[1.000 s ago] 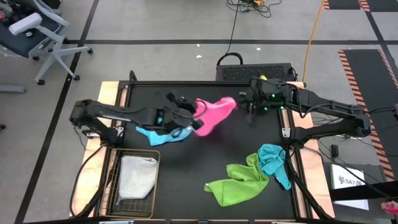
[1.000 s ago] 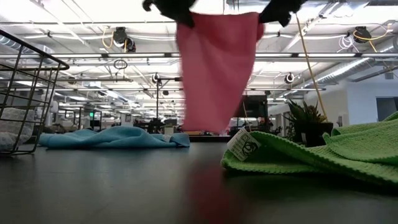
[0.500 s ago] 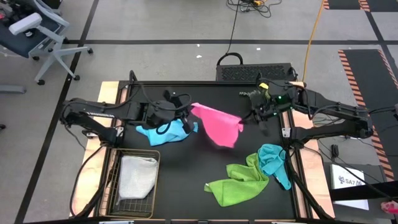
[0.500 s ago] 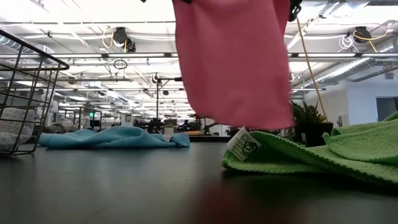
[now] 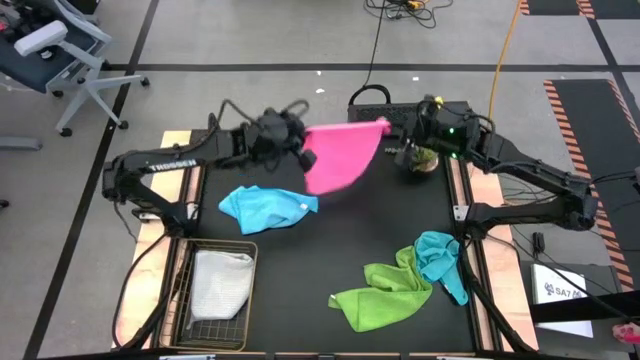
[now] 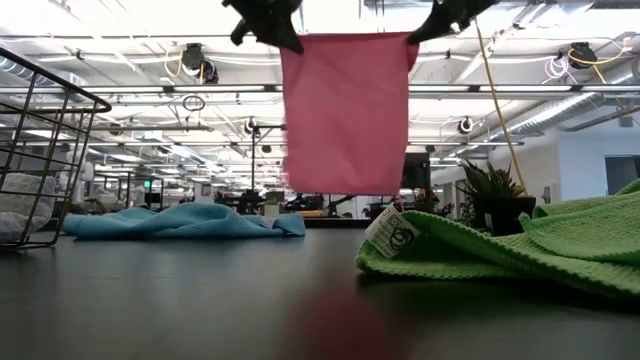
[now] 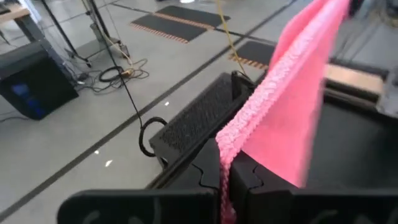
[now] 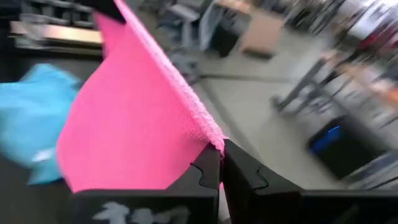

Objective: Fold microfiber towels
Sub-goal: Fold the pink microfiber cloth

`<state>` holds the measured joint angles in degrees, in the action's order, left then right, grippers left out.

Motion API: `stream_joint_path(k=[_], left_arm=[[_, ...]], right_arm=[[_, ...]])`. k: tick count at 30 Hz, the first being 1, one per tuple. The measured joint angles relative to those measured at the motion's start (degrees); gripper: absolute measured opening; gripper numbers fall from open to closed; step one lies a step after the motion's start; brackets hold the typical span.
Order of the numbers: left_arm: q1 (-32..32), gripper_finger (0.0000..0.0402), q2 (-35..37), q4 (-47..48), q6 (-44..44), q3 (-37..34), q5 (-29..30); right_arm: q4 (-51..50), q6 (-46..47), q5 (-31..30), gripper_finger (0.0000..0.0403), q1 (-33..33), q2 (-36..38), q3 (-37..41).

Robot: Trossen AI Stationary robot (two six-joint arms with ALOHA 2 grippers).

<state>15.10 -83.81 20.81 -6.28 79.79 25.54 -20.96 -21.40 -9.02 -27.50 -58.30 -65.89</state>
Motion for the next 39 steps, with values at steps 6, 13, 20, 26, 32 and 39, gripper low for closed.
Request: stream_joint_path(k=[6,13,20,26,32,39], left_arm=[[6.4,0.0002,-0.2,-1.4,-1.6,0.0,-11.1],[1.6,0.0002,-0.2,6.8,-10.1,0.0,-23.8],[-9.8,0.0002,-0.2,10.7,-17.9,0.0,-24.1],[-14.1,0.0002,-0.2,9.0,-17.3,0.0,-18.5],[-7.3,0.0003,-0.2,9.0,-11.2,0.0,-13.3],[3.7,0.0003,-0.3,7.9,-6.1,0.0,-14.0]], right_arm=[[-2.2,4.9,9.1,0.0000,-4.6,-0.9,0.0],[-19.9,25.6,42.3,0.0000,-0.9,-0.8,0.0],[-25.0,34.1,52.2,0.0000,9.1,-0.8,0.0],[-24.2,30.7,51.2,0.0000,11.2,-0.8,0.0],[-24.2,20.1,34.0,0.0000,5.2,-0.8,0.0],[-17.6,8.9,13.0,0.0000,-4.4,-0.9,0.0]])
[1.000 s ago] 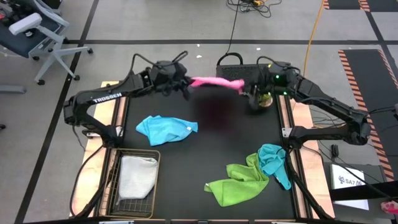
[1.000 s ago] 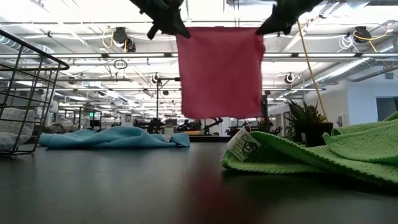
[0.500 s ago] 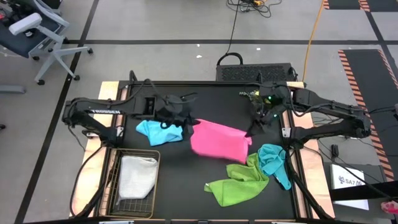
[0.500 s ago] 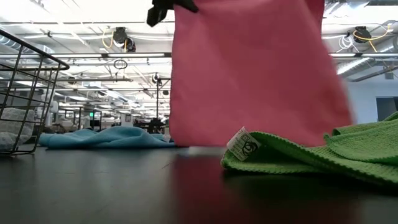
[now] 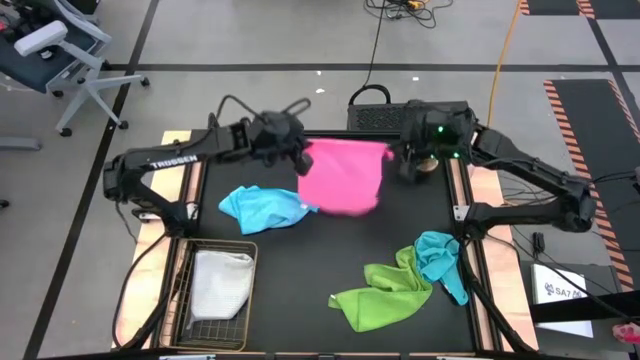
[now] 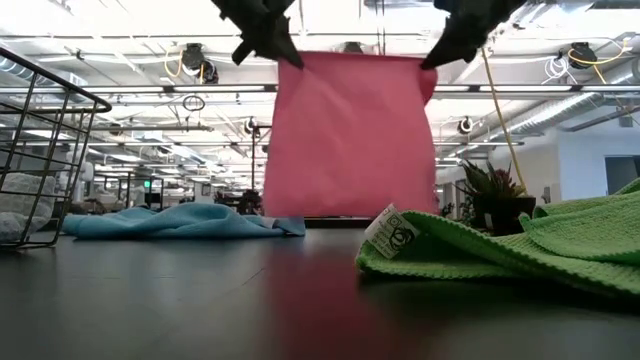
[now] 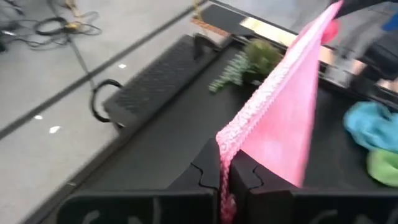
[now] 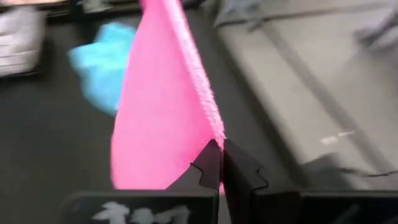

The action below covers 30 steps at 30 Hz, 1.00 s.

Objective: Fold microfiber towels
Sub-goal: Fold the pink microfiber cloth

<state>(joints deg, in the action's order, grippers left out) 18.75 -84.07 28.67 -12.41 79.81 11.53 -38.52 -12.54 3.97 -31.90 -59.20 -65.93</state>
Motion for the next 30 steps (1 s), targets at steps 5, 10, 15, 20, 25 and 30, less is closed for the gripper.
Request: stream_joint_path(k=[5,10,15,20,25,30], left_arm=[[4.1,0.0002,0.0,-1.4,3.2,0.0,-1.1],[5.1,0.0003,0.0,-6.1,8.2,0.0,-1.7],[6.3,0.0003,-0.7,-5.8,9.4,0.0,-2.1],[6.1,0.0002,-2.0,-3.9,8.7,-0.1,-3.5],[4.6,0.0002,-3.0,-2.2,6.5,-0.1,-4.4],[1.9,0.0001,-3.3,-0.9,4.6,-0.1,-6.3]], right_arm=[[7.6,-4.1,2.4,0.0000,-3.6,-0.2,0.0],[7.5,-7.1,2.8,0.0000,-4.5,-1.8,0.0],[5.7,-10.7,-0.8,0.0000,-4.5,-4.7,0.0],[4.6,-7.7,1.8,0.0000,-4.4,-6.1,0.0],[0.6,-3.8,3.5,0.0000,-4.0,-5.8,0.0],[-6.1,-0.3,11.7,0.0000,-2.4,-4.5,0.0]])
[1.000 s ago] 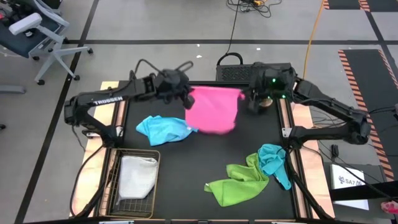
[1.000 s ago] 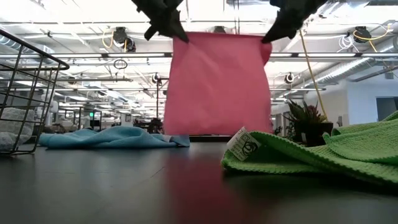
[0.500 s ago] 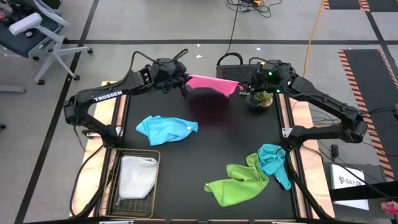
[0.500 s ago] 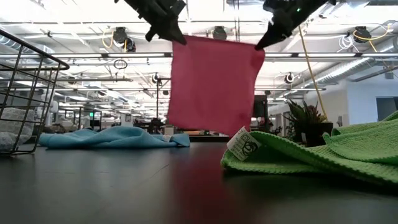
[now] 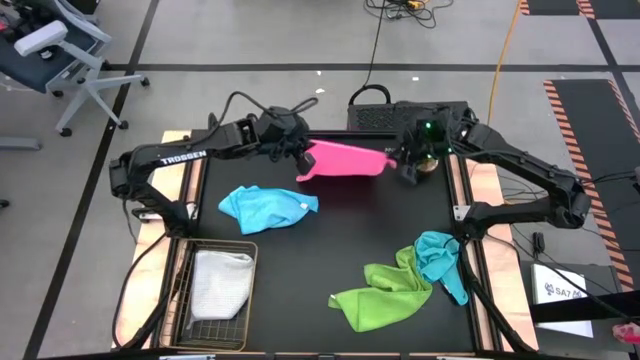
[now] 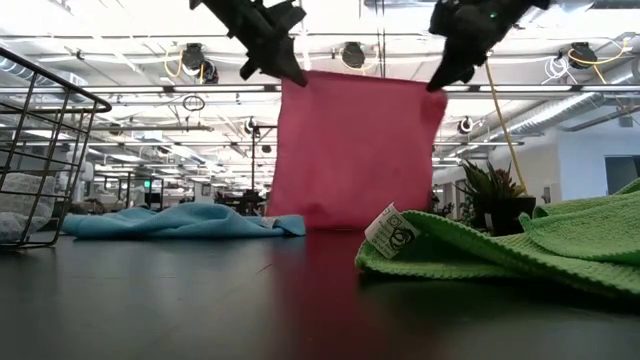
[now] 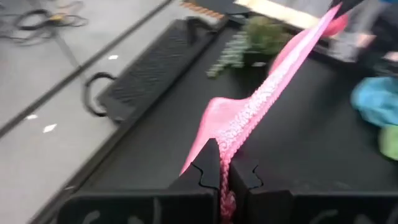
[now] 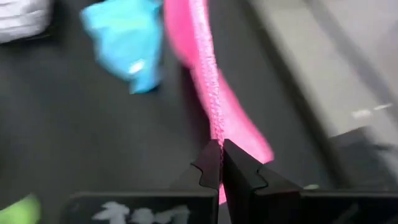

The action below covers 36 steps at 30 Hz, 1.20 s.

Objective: Fold microfiber towels
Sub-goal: Fold the pink microfiber cloth

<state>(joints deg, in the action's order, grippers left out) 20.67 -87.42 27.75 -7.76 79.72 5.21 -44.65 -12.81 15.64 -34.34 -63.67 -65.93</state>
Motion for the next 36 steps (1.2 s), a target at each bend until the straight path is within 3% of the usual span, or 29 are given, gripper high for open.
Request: stream_joint_path(k=[4,7,14,21,28,36], left_arm=[[-2.6,0.0002,0.0,-0.2,-1.3,0.0,-3.6],[-3.9,0.0001,0.0,-0.2,-0.2,0.0,-3.7],[-1.5,0.0001,0.0,-1.9,2.9,0.0,3.9],[5.4,0.0001,0.0,-9.2,4.4,0.0,0.5],[9.0,0.0002,0.0,-16.3,3.9,0.0,-6.0],[7.7,0.0001,-0.7,-7.2,4.1,0.2,-5.8]], right_arm=[[-5.0,1.0,8.0,0.0000,2.0,0.8,0.0],[-7.6,1.5,9.1,0.0000,3.0,0.9,0.0],[-3.9,-5.2,-7.7,0.0000,1.7,0.9,0.0],[6.6,-14.0,-15.7,0.0000,-2.8,0.9,0.0],[11.7,-17.3,-16.6,0.0000,-7.9,1.0,0.0],[7.6,-15.8,-14.8,0.0000,-7.9,0.9,0.0]])
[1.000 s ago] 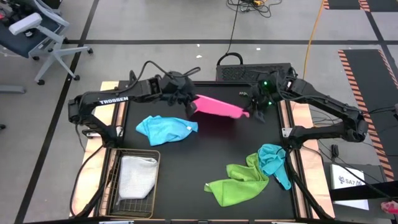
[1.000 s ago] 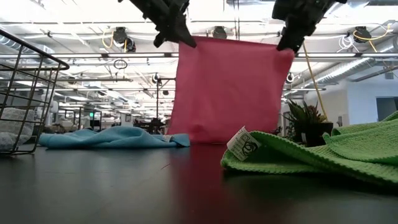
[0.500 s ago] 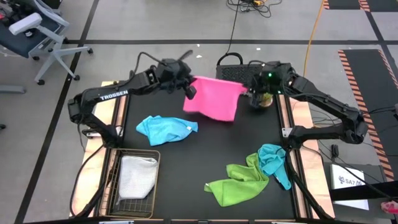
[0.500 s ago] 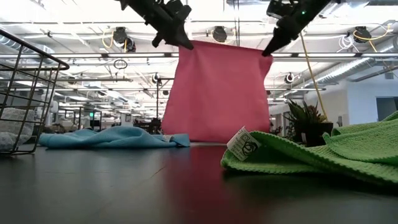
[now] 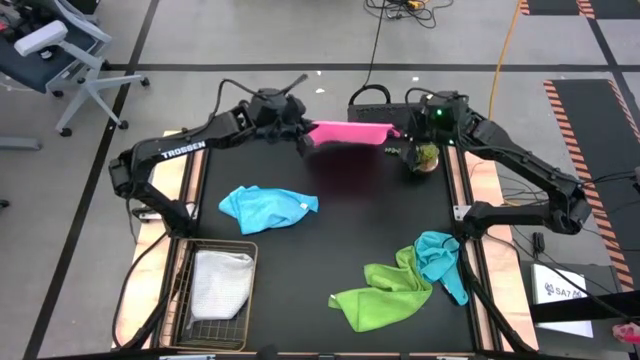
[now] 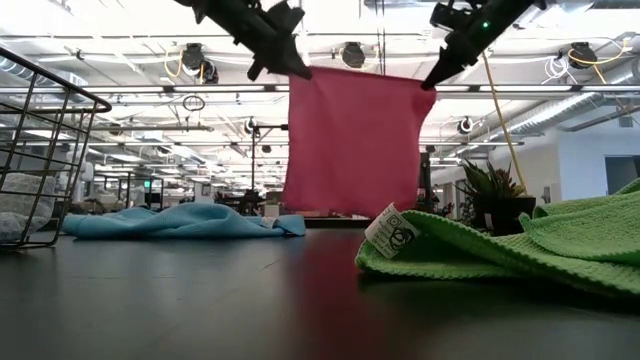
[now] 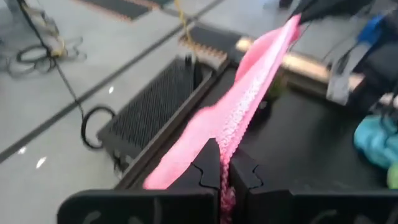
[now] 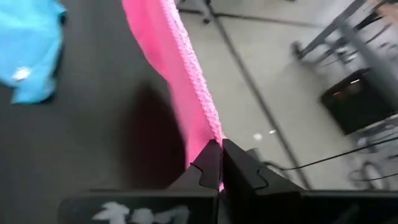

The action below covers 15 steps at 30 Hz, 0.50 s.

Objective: Fold microfiber towels
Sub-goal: Fold the pink microfiber cloth

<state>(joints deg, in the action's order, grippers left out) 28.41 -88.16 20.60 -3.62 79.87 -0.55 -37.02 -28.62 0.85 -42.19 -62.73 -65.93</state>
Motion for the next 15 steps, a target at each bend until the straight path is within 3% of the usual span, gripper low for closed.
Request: stream_joint_path(k=[8,15], left_arm=[[-2.4,0.0001,-6.5,7.0,-2.1,0.0,-2.1],[-6.7,0.0001,-11.4,9.8,-6.1,0.0,-5.5]], right_arm=[[-8.3,8.4,8.4,0.0000,1.1,0.1,5.4],[-9.9,17.9,14.0,0.0000,7.7,0.1,16.0]])
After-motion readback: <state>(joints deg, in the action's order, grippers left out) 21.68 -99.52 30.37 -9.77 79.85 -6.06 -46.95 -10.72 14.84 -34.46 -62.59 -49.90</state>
